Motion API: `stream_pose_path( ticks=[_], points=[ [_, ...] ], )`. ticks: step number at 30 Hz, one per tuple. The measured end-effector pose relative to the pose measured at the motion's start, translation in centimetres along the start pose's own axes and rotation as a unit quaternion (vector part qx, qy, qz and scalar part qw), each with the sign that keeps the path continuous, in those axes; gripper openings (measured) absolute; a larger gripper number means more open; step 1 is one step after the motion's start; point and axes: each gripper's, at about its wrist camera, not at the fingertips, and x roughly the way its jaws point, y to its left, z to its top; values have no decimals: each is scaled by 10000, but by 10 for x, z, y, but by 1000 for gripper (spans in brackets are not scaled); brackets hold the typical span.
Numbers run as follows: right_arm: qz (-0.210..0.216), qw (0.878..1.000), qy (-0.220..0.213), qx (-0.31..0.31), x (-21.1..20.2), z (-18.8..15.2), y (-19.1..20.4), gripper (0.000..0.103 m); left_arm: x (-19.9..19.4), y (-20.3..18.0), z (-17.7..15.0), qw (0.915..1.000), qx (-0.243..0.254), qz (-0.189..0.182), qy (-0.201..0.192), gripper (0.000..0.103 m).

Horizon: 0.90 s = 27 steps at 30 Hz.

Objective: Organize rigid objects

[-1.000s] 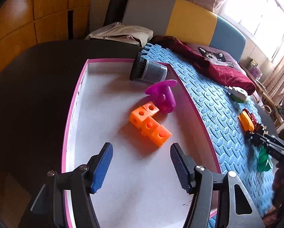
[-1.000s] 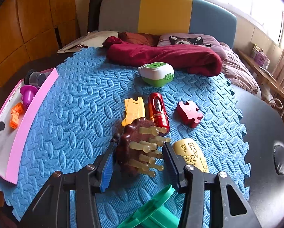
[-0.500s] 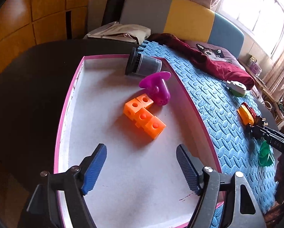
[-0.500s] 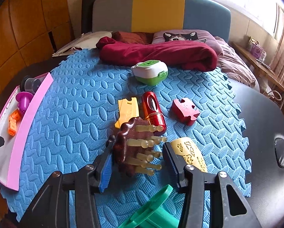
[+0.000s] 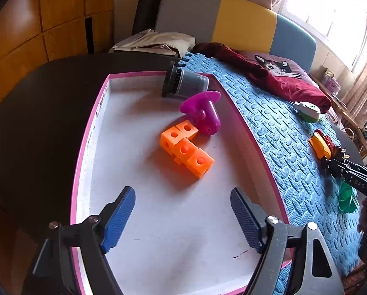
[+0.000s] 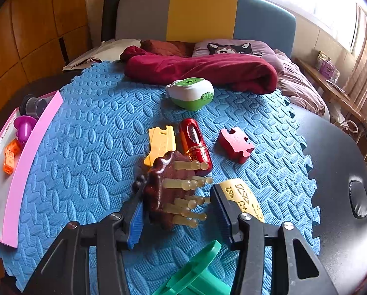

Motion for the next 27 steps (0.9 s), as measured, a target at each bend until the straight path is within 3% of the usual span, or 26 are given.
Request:
stream_pose_path(
  ticks=[7,9,13,27],
  points=[
    [-53,10000,-35,-42,0,-1,1,50,-6,-2,1,9998,56,115,-135,82],
    [-52,9999,-129,-103,-2,-2,3,43,-9,-2,2,9996,90,186,-189,82],
    [-119,9995,-227,-210,-6,-2,6,42,-17,-3,2,9987,176,335,-341,82],
    [301,9987,-416,-53,-20,-1,4,42,-29,1,2,9978,194,475,-430,83]
  ],
)
